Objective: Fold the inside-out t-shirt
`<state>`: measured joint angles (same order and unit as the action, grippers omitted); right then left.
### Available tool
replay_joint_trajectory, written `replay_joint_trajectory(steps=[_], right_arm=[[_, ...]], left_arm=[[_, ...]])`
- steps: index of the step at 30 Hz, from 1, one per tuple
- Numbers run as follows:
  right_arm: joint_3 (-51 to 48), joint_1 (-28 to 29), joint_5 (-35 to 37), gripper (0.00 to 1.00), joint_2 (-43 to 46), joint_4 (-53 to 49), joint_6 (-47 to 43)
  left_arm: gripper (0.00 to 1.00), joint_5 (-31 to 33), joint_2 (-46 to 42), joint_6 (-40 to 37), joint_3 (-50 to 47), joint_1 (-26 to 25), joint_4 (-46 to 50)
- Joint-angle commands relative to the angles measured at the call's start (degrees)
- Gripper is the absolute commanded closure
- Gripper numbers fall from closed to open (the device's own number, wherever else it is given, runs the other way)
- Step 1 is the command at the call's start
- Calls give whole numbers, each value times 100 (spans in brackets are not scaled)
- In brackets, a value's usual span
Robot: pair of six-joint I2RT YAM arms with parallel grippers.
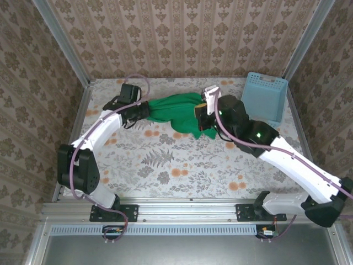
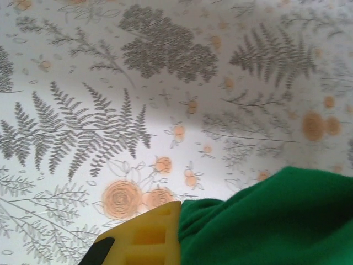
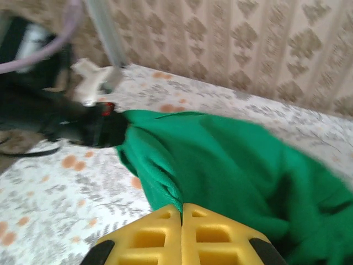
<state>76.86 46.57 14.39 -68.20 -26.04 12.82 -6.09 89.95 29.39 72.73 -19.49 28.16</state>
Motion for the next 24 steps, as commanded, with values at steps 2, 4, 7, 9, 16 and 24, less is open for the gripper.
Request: replay_joint_trajectory(steps=[2, 4, 7, 9, 16, 24], right_arm=[[-1112, 424, 8, 100, -287, 399, 243], [-1809, 770, -70, 100, -609, 931, 506], [-2377, 1317, -126, 100, -1255, 1522, 827], [-2437, 1529, -177, 83, -1550, 1589, 1024], [-2635, 1110, 299, 27, -488, 1051, 1336], [-2859, 242, -353, 30, -477, 921, 1935]], left_arm=[[100, -148, 21, -26, -479, 203, -103], [97, -315, 118, -53, -752, 244, -229], [82, -437, 222, -84, -1092, 256, -254], [70, -400, 133, -20, -1381, 255, -241], [38, 200, -1139, 444, -2196, -361, 100], [32, 244, -1689, 1455, -2843, -2153, -867]])
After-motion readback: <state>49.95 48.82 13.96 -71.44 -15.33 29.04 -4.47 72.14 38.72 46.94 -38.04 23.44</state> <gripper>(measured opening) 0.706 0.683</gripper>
